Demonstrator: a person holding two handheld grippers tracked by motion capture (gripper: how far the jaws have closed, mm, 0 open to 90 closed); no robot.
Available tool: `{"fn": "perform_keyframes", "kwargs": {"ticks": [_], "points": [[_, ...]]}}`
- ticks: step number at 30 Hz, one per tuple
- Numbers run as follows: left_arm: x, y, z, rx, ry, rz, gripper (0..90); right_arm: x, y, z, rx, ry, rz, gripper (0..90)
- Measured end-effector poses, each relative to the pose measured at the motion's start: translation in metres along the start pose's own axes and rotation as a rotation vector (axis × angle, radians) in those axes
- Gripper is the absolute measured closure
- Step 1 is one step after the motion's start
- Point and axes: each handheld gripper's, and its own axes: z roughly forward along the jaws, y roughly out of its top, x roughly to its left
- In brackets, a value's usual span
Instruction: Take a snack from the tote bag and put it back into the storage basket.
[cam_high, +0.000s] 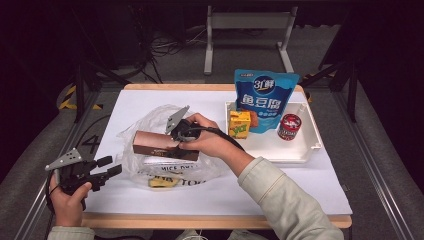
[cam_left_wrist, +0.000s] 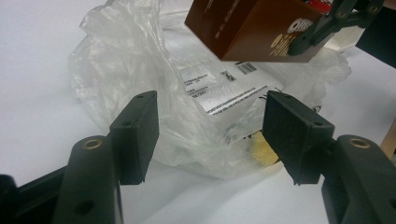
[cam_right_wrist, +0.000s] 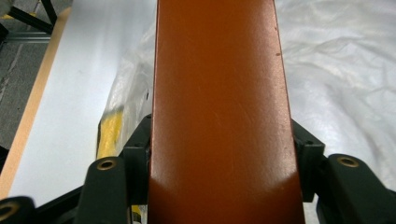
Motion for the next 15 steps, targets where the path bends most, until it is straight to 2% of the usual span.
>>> {"fn": "perform_keyframes", "kwargs": {"ticks": [10,15], "points": [[0.0,0.0,0.001,-0.004,0.001,-0.001,37.0,0.001,0.009,-0.019,-0.021,-0.011,-0.021,42.3],[0.0,0.0,0.001,-0.004,0.001,-0.005,37.1,0.002,0.011,-0.028,-0.03,-0.005,-0.006,42.3]]}}
